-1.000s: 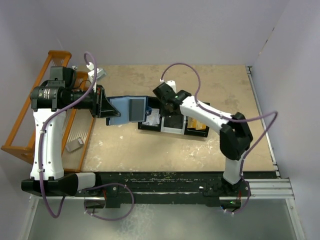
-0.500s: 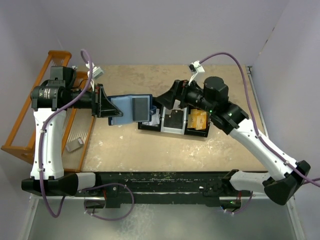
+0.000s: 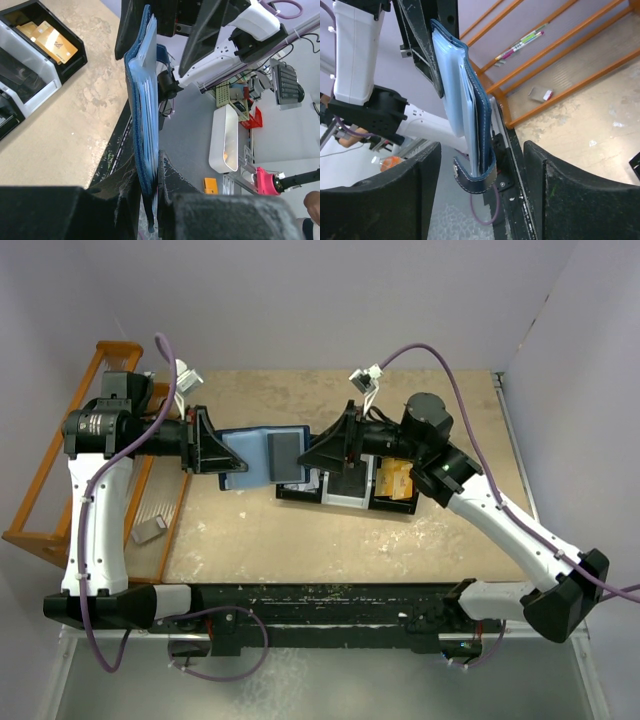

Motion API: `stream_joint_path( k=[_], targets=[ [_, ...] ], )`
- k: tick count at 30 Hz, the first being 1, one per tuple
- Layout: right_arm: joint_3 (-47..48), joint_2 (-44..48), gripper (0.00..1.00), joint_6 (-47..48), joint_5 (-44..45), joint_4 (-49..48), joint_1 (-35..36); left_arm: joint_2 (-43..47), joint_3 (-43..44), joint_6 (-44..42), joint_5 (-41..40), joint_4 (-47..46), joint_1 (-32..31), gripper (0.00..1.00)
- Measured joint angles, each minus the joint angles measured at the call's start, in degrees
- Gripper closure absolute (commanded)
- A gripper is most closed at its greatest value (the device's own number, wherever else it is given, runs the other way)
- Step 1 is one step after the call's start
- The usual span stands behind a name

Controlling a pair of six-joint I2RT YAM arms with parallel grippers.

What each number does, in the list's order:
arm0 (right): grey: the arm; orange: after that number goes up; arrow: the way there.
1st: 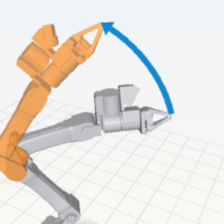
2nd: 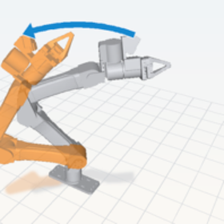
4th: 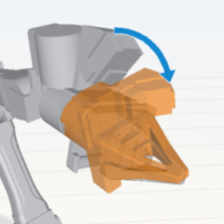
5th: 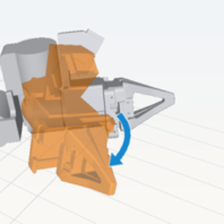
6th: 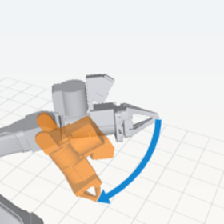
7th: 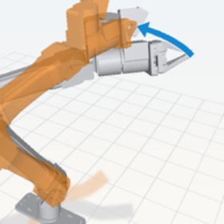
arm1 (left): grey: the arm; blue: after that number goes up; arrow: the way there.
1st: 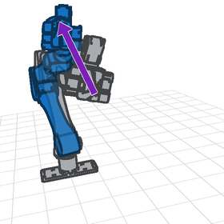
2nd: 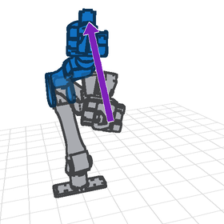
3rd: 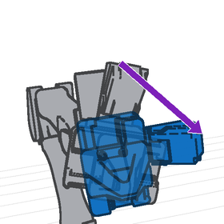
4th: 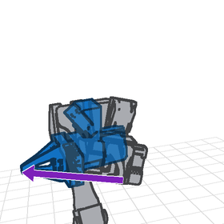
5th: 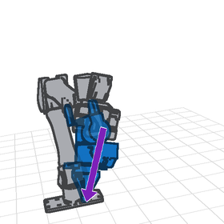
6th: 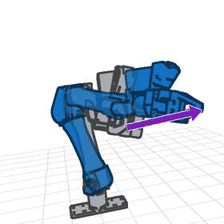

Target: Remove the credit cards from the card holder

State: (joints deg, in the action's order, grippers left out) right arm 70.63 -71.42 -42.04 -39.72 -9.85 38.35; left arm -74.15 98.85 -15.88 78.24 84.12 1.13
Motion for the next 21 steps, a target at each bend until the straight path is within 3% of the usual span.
stream_joint_path(
  k=[15, 21],
  targets=[
    [-1.8, 0.0, 0.47, 0.4, -3.9, 2.2, -2.9, 0.0, 1.0, -1.2, 3.3, 1.9, 0.0, 0.98],
    [-1.9, 0.7, 0.47, 1.0, -5.9, 2.2, -3.4, 0.0, 1.3, -1.3, 4.2, 2.2, 0.0, 0.98]
  ],
)
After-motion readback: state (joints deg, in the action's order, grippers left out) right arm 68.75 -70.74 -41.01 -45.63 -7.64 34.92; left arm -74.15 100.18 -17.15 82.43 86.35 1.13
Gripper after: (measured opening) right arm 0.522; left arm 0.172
